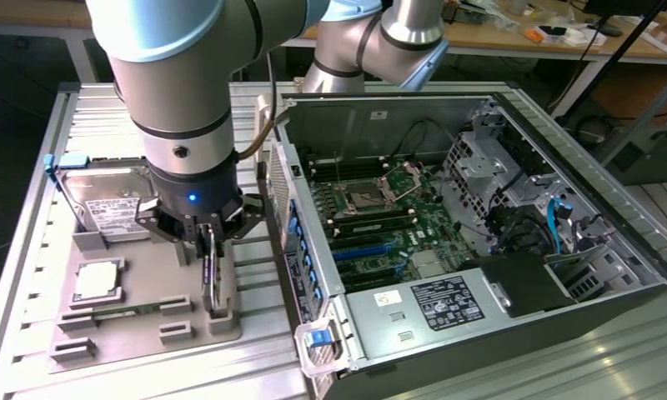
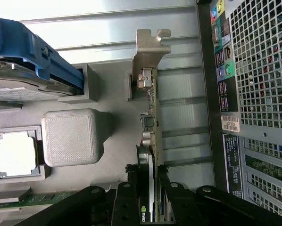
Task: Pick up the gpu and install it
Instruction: 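Pick up the gpu and move the gpu toward the slot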
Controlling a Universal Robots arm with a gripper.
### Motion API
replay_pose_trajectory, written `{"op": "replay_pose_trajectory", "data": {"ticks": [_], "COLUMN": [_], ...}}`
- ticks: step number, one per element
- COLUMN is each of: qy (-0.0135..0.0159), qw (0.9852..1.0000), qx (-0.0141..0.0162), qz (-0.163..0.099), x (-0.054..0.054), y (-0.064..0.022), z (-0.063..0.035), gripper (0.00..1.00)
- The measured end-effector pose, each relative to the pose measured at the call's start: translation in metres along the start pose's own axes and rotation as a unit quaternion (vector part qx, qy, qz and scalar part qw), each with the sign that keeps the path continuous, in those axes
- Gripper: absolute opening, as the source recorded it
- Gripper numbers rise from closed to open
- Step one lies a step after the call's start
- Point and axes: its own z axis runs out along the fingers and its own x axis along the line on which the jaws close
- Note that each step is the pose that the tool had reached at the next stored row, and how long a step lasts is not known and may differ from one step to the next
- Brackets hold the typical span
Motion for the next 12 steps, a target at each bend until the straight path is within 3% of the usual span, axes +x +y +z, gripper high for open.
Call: {"op": "replay_pose_trajectory", "data": {"ticks": [12], "qy": [0.0000], "qw": [1.0000], "qx": [-0.0001], "qz": [0.000], "x": [-0.0003], "y": [0.0003], "z": [-0.0065], "gripper": [0.27]}}
